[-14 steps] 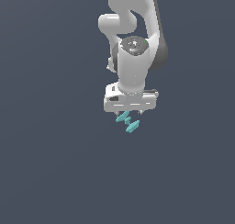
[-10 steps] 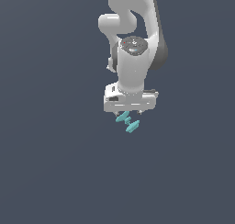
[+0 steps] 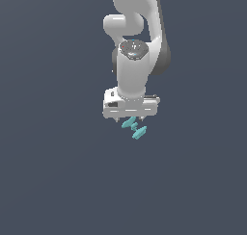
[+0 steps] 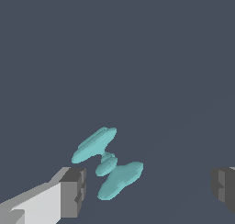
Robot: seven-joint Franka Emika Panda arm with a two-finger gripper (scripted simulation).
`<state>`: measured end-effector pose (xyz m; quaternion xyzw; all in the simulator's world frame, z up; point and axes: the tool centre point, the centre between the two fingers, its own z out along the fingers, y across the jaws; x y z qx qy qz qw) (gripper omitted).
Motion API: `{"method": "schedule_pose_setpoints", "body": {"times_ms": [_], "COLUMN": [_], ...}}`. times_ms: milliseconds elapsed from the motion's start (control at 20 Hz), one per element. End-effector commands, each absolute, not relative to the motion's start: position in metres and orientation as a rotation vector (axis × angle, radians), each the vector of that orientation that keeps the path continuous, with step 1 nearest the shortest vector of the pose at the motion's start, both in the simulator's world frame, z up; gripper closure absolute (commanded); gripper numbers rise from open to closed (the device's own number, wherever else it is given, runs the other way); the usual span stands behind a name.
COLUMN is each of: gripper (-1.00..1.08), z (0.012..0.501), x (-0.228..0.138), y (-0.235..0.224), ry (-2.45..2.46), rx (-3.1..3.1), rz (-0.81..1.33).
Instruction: Pick up the object and move it to a goal position.
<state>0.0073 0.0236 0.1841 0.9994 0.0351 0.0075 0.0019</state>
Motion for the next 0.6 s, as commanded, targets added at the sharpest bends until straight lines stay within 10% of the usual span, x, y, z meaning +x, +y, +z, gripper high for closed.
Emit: {"method": "schedule_pose_setpoints", "body": {"times_ms": [0, 550], "gripper": [-0.92, -0.92], "z": [0.184, 0.167], "x": [0.007, 0.000], "y": [0.025, 0.028], "ry": [0.111, 0.265], "rx": [3.136, 3.123], "rz": [0.024, 0.018]}}
